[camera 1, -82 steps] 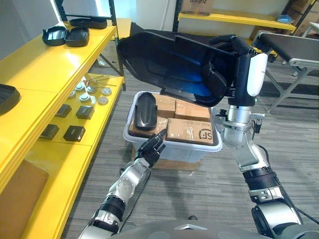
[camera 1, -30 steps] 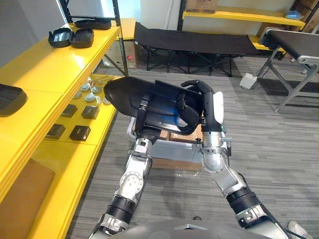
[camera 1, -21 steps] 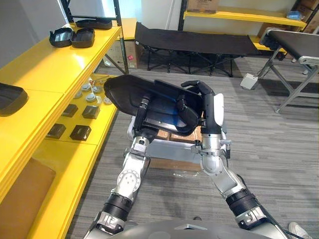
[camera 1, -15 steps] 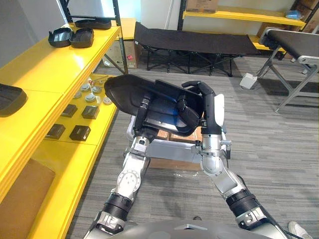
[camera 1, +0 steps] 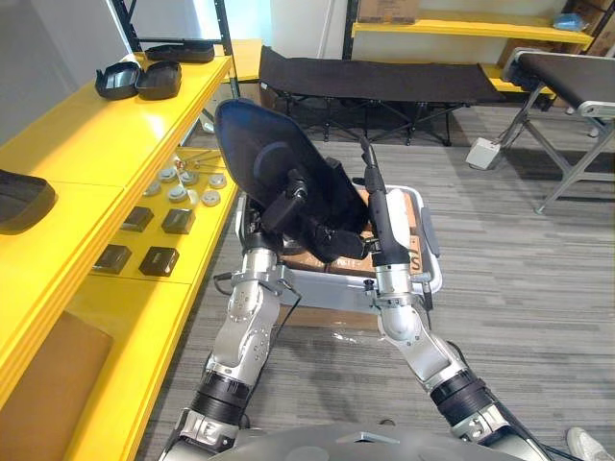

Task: Walk over and take three plastic housings, then place them on the shelf

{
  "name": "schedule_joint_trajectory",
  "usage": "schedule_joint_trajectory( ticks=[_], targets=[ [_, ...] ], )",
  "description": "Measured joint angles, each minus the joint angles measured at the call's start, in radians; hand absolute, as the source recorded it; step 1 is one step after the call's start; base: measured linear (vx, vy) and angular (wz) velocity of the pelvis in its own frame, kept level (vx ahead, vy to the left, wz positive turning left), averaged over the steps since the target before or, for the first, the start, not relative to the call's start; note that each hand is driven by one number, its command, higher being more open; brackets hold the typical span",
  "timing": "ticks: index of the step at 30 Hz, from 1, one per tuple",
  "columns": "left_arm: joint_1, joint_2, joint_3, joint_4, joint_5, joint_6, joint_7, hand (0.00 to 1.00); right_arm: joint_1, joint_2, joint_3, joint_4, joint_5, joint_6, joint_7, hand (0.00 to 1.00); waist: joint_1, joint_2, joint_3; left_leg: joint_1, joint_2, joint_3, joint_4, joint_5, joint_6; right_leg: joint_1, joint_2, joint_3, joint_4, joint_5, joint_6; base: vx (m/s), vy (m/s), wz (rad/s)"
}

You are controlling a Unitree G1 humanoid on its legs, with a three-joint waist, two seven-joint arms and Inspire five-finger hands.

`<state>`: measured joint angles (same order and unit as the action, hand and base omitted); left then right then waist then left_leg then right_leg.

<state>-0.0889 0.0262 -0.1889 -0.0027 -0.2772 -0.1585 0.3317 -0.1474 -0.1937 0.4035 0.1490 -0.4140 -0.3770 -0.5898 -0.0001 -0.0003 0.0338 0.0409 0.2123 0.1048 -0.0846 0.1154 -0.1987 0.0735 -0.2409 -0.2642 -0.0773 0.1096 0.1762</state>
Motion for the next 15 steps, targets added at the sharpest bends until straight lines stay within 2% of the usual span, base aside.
schedule_joint_trajectory(
  ticks=[3,7,12,15],
  targets=[
    [0.041,-0.001,0.086,-0.002,0.194,-0.001,0.107,0.0,0.027,0.002,-0.011,-0.028,0.038,0.012,-0.004,1.0,0.002,0.002,-0.001,0.0,0.0,-0.004,0.0,-0.002,-0.002,0.004,0.0,-0.004,0.0,-0.003,-0.001,0.0,0.0,0.03],
    [0.074,0.006,0.143,-0.009,0.291,-0.001,0.168,0.0,0.073,0.012,-0.02,-0.035,0.039,0.037,-0.007,1.0,0.016,0.003,-0.001,0.001,0.0,-0.007,0.0,-0.006,-0.003,0.003,0.0,-0.008,0.0,-0.011,-0.007,0.0,0.0,0.02],
    [0.124,0.012,0.155,-0.064,0.316,-0.015,0.161,0.0,0.109,0.033,-0.02,-0.035,0.057,0.048,-0.004,1.0,0.022,0.003,-0.001,0.0,0.0,-0.008,0.0,-0.01,-0.004,0.003,0.0,-0.011,0.0,-0.015,-0.008,0.0,0.0,0.0],
    [0.129,0.016,0.155,-0.084,0.266,-0.047,0.099,0.0,0.126,0.036,-0.027,-0.039,0.118,0.047,0.027,1.0,0.022,0.004,-0.001,0.0,0.0,-0.008,0.0,-0.012,-0.004,0.003,0.0,-0.011,0.0,-0.015,-0.007,0.0,0.0,0.0]
  ],
)
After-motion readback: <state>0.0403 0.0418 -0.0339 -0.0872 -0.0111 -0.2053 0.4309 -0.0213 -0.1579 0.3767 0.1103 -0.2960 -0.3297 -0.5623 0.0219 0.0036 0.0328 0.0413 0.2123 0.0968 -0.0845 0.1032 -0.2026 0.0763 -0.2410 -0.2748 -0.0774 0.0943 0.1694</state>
